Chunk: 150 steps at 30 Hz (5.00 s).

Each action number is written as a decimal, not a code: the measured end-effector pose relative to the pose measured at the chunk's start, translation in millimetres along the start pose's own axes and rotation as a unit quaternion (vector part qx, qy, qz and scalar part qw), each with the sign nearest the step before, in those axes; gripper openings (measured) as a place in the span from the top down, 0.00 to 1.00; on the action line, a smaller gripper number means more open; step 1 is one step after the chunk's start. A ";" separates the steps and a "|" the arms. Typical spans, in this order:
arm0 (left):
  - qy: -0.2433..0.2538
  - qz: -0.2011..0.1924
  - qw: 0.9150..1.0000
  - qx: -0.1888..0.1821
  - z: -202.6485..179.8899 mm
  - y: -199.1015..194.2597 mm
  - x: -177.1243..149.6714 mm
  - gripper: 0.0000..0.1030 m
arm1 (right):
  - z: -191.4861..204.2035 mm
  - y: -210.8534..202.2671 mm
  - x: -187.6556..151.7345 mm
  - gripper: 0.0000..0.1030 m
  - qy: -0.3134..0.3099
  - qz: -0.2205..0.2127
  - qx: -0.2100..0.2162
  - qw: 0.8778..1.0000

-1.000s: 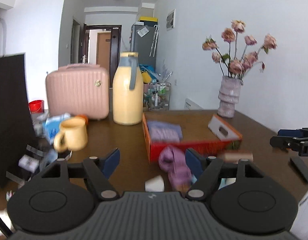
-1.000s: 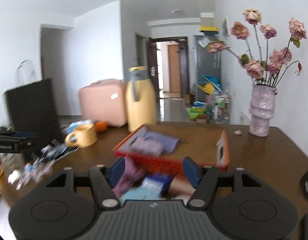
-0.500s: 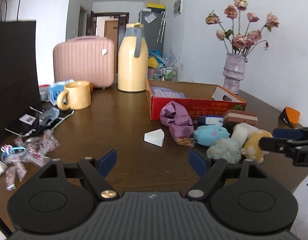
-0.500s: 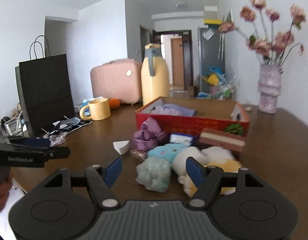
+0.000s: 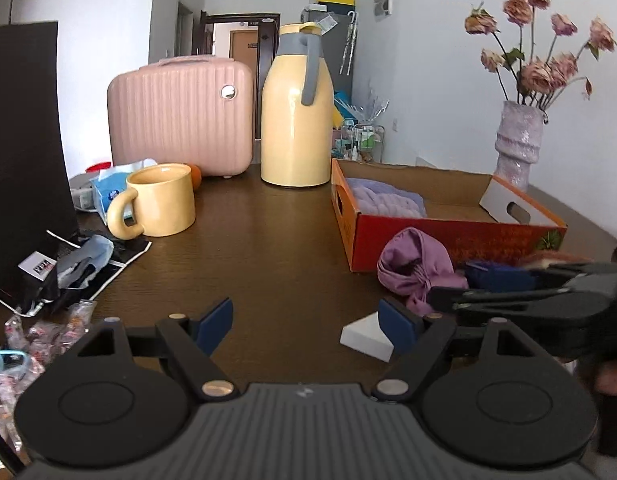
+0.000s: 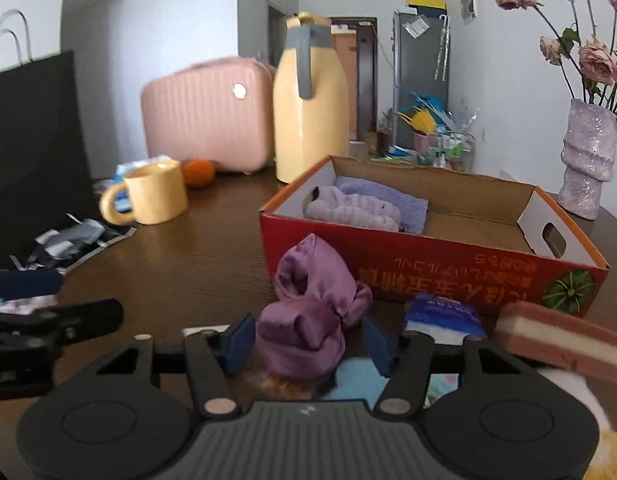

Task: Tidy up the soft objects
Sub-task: 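Grasp the mauve cloth with the right tool, then place the mauve cloth into the box and open the right tool, then grasp the cake-shaped sponge with the right tool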

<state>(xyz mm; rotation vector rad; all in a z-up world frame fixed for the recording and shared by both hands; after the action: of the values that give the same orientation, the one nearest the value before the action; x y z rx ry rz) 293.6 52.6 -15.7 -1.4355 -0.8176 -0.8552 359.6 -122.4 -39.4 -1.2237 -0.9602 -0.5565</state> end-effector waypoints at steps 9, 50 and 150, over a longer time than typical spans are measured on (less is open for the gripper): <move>-0.015 0.002 1.000 -0.004 5.8 3.6 -1.3 0.21 | 1.8 -24.3 0.0 0.85 -0.002 -0.054 0.040 0.998; -0.010 0.077 0.984 -0.163 -61.1 -54.2 -66.2 0.44 | -46.1 -134.2 -94.9 0.52 0.100 -0.050 0.088 0.990; 0.031 -0.040 0.995 -0.084 -79.1 -115.3 -35.9 0.00 | -128.2 -236.1 -91.8 0.08 0.067 -0.129 -0.023 0.989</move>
<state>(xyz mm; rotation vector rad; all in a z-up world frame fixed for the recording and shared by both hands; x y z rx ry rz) 172.6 -22.0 9.3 -1.5231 -0.7758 -1.0447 163.1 -323.2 1.6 -1.0950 -1.0022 -0.8595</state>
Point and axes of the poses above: each gripper's, at about its wrist camera, not at the fingertips, and y roughly the way its jaws point, z to its left, x to its top, the point moved 2 cm from there along y, roughly the way its jaws point
